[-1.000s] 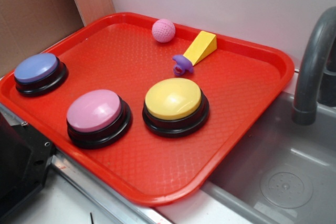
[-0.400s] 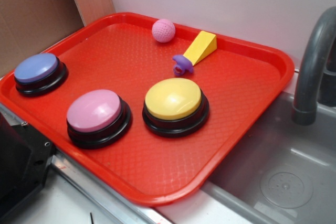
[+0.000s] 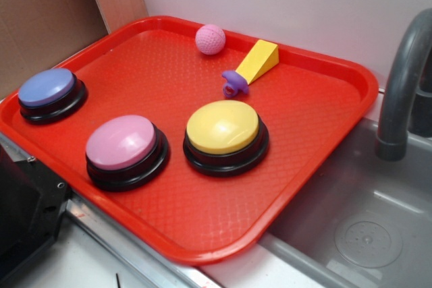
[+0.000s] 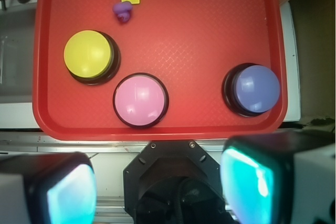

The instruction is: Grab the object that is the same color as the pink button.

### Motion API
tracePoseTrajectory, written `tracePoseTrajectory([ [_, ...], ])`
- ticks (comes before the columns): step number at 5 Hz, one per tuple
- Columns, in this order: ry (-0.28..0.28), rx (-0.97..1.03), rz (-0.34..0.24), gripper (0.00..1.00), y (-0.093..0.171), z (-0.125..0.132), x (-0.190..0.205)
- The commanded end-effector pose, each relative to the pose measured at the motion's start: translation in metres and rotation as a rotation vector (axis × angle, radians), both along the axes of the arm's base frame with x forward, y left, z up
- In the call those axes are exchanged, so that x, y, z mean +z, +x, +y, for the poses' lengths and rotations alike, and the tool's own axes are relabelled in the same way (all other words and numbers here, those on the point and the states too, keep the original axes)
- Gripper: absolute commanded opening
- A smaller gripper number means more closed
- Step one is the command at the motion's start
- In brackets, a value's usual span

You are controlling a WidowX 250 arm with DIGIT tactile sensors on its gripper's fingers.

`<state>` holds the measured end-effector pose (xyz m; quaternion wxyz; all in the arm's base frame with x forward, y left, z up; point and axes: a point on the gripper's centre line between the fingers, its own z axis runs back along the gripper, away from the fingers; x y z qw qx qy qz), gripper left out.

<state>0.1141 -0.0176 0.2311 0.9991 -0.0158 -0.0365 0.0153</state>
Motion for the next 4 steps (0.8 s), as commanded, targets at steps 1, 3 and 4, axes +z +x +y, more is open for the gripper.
tracePoseTrajectory([
  [1,-0.002,-0.002,-0.015,1.0,0.002,0.0,0.004],
  [3,0.039,0.061,-0.038,1.0,0.024,0.01,-0.014],
  [4,0.019,0.071,-0.088,1.0,0.043,0.021,-0.024],
])
